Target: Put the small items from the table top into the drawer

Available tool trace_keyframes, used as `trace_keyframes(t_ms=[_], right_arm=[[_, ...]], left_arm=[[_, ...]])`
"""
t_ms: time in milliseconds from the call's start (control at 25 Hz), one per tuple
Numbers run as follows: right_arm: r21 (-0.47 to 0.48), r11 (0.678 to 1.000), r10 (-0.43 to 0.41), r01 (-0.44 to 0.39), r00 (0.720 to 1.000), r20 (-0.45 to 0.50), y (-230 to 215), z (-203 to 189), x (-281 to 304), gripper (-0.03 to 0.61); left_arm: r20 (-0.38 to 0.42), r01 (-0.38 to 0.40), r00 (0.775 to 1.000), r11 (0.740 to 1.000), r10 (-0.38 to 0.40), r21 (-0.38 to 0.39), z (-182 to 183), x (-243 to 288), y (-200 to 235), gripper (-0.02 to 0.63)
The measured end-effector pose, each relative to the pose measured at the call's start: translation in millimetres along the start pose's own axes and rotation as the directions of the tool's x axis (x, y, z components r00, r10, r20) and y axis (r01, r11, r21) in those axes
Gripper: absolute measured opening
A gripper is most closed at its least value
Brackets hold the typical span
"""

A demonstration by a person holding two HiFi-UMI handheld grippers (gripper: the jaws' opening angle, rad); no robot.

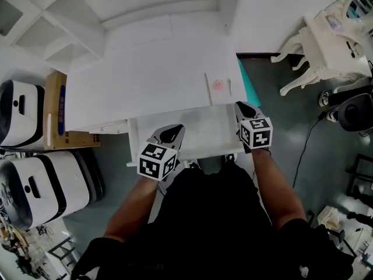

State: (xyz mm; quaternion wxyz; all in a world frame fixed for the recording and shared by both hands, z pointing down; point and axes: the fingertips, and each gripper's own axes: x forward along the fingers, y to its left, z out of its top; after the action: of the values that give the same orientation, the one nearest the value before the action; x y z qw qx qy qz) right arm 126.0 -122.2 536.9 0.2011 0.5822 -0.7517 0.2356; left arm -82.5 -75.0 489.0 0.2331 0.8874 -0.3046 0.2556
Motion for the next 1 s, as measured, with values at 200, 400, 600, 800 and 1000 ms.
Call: trace_keyframes(t_ms=[200,400,600,800,1000], right_arm=[[0.023,0.999,0.023,-0.022,0.998,-0.053,-23,-8,43,0.031],[0.026,0.999,0.044,-0.042,0.992,-0.119,-41,-17,84,0.032],[0.018,1.000,0.027,-0.024,0.986,-0.166,-53,-23,117,0.046],[0.031,0.999,0.016,-0.010,0.978,-0.207,-57,-29,140,0.098],[0.012,1.000,-0.017,0.021,0.964,-0.265,-61,-39,152,0.098]], left_arm=[[-0.007,-0.067,0.998,0.996,0.067,-0.060,-2,6,14,0.011],[-0.015,-0.111,0.994,0.988,0.110,-0.110,-2,13,17,0.011],[-0.040,-0.139,0.990,0.982,0.135,-0.132,-6,17,20,0.011],[-0.050,-0.161,0.987,0.975,0.155,-0.152,-8,19,25,0.011],[-0.046,-0.175,0.984,0.971,0.170,-0.164,-7,17,27,0.011]])
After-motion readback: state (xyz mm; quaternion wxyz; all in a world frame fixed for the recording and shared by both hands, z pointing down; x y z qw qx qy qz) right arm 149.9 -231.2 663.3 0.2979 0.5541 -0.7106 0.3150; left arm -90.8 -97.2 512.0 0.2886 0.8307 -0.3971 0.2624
